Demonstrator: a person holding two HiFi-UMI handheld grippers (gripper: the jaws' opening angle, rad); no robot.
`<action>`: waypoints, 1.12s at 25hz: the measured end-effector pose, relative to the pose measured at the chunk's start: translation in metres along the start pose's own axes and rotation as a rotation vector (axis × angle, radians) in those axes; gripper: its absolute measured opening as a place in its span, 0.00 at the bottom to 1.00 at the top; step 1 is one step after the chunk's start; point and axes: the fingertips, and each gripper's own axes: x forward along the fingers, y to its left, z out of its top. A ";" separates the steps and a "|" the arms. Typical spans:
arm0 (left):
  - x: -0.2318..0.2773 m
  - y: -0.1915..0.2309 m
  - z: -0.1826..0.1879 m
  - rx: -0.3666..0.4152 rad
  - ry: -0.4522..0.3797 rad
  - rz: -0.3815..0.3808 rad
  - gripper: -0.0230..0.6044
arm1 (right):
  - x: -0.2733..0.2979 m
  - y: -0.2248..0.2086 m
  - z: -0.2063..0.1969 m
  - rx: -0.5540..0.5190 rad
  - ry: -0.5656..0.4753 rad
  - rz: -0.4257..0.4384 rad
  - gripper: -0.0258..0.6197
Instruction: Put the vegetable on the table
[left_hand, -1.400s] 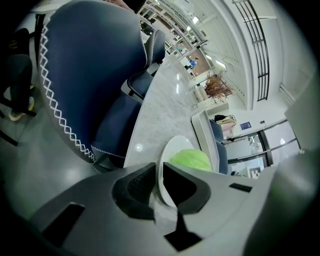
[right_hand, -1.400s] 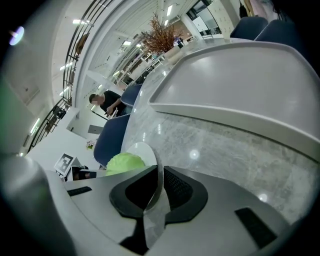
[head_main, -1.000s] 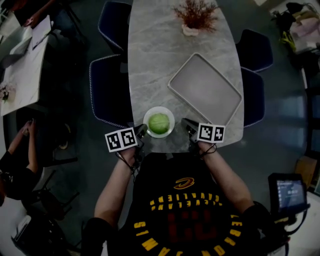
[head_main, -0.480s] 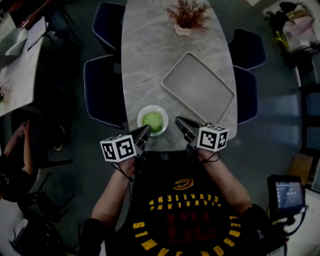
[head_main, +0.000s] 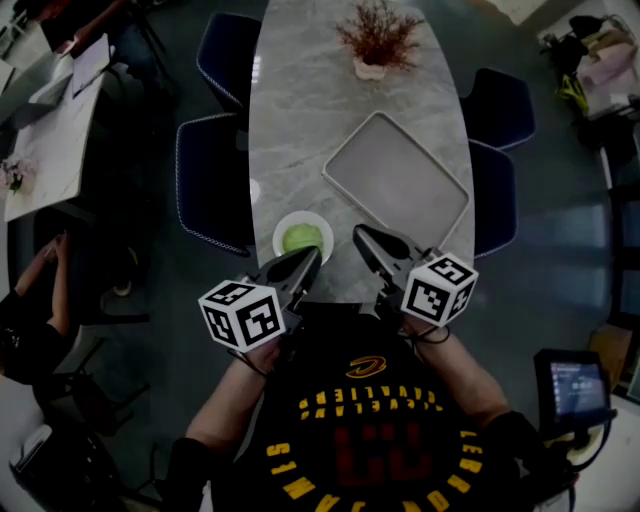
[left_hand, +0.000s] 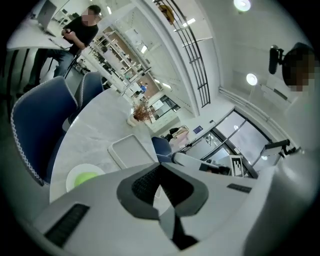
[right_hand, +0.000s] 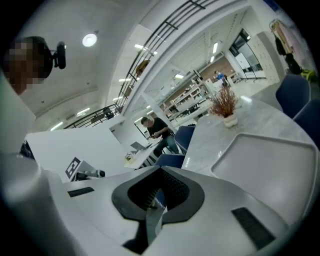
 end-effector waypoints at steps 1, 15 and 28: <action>-0.001 -0.009 0.004 0.030 -0.012 -0.001 0.04 | -0.005 0.005 0.007 -0.045 -0.025 -0.004 0.05; -0.013 -0.084 0.031 0.295 -0.144 0.033 0.04 | -0.050 0.061 0.063 -0.377 -0.248 0.047 0.05; -0.012 -0.108 0.032 0.357 -0.194 0.033 0.04 | -0.072 0.074 0.076 -0.471 -0.305 0.074 0.05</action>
